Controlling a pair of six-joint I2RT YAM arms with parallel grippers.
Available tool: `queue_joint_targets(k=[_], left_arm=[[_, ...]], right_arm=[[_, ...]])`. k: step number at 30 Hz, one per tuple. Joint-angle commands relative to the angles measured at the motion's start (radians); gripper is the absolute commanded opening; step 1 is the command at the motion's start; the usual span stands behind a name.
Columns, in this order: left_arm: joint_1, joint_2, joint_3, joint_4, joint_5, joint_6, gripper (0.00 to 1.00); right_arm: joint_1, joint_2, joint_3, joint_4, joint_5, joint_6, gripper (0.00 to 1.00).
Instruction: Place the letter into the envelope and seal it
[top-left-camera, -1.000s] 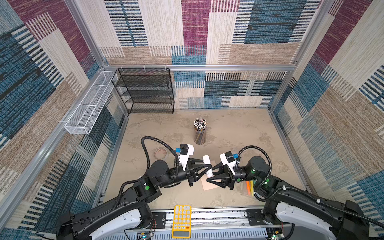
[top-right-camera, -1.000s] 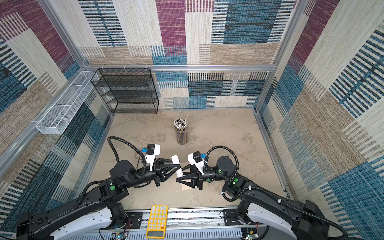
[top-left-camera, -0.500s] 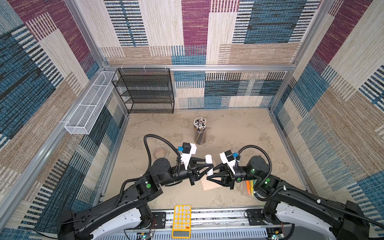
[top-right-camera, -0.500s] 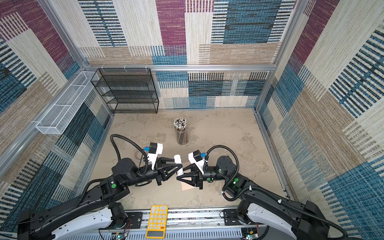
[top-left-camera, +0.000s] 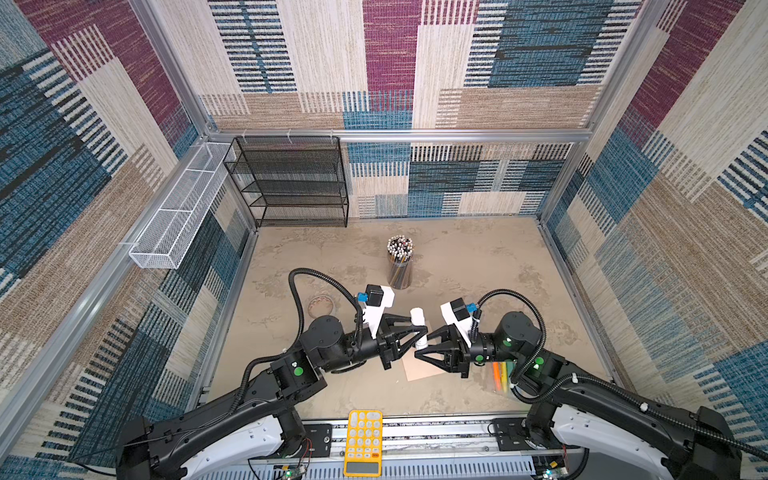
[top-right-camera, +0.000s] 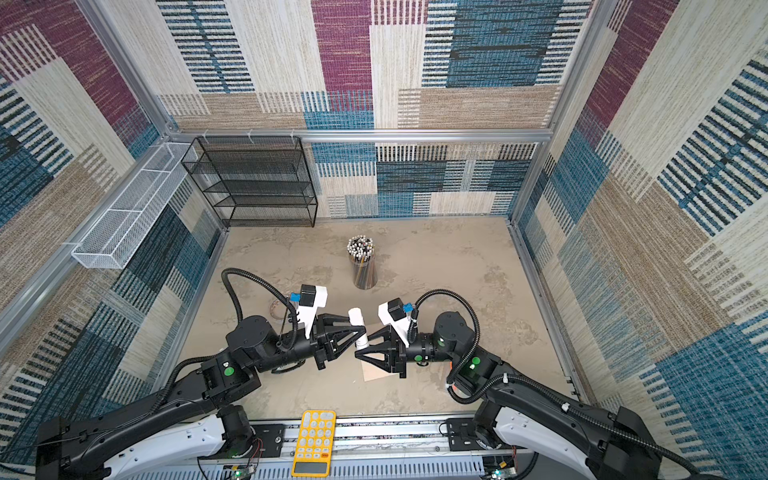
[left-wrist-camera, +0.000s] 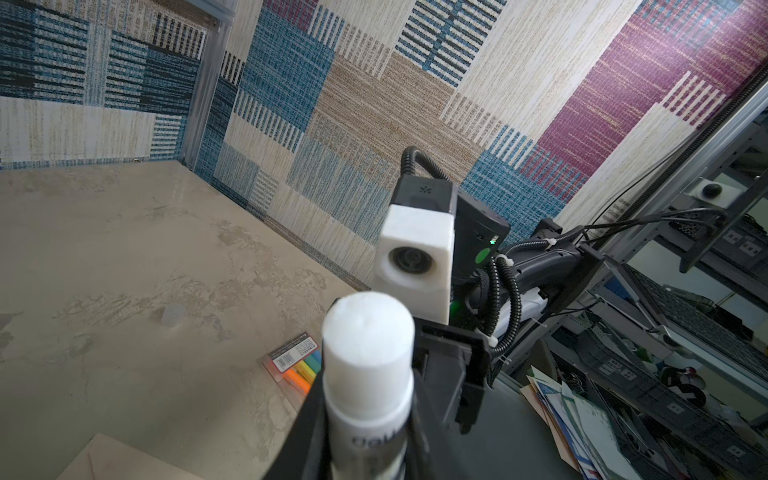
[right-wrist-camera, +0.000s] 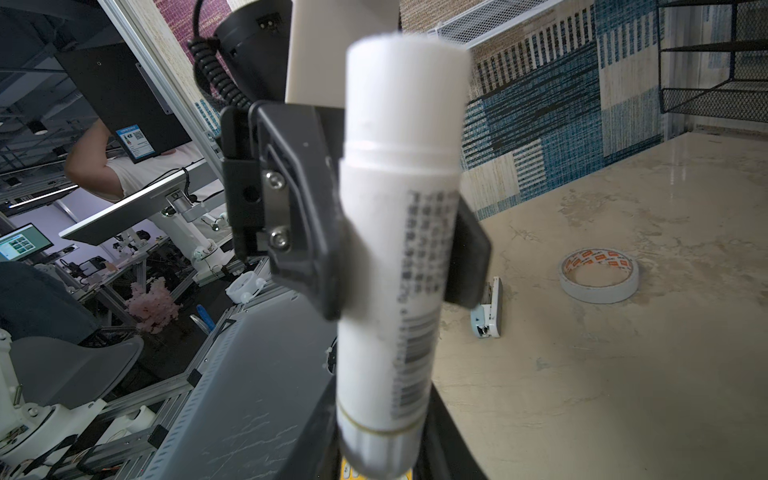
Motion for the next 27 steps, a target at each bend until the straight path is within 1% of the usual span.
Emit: queue_joint_targets(k=[1,4,7,12,15,19,22,27], left_arm=[[0.001,0.009,0.006,-0.09,-0.093,0.058,0.0],[-0.009,0.011,0.006,-0.107,-0.128,0.062,0.0],[-0.021,0.007,0.001,-0.124,-0.191,0.064,0.0],[-0.051,0.007,-0.002,-0.165,-0.33,0.063,0.0],[-0.072,0.017,0.005,-0.187,-0.401,0.069,0.0],[-0.097,0.052,0.032,-0.216,-0.443,0.078,0.0],[-0.108,0.073,0.042,-0.229,-0.472,0.078,0.0],[-0.116,0.067,0.039,-0.242,-0.512,0.069,0.0]], right_arm=[[0.004,-0.01,0.021,0.082,-0.032,0.009,0.28],[0.004,-0.011,0.045,0.034,0.013,-0.003,0.26],[0.004,-0.029,0.071,-0.033,0.11,-0.016,0.25],[0.007,-0.064,0.092,-0.112,0.257,-0.017,0.23],[0.02,-0.073,0.108,-0.149,0.318,-0.026,0.22],[0.067,-0.054,0.147,-0.218,0.41,-0.063,0.21],[0.123,-0.031,0.181,-0.27,0.501,-0.101,0.21],[0.21,0.003,0.228,-0.323,0.648,-0.152,0.2]])
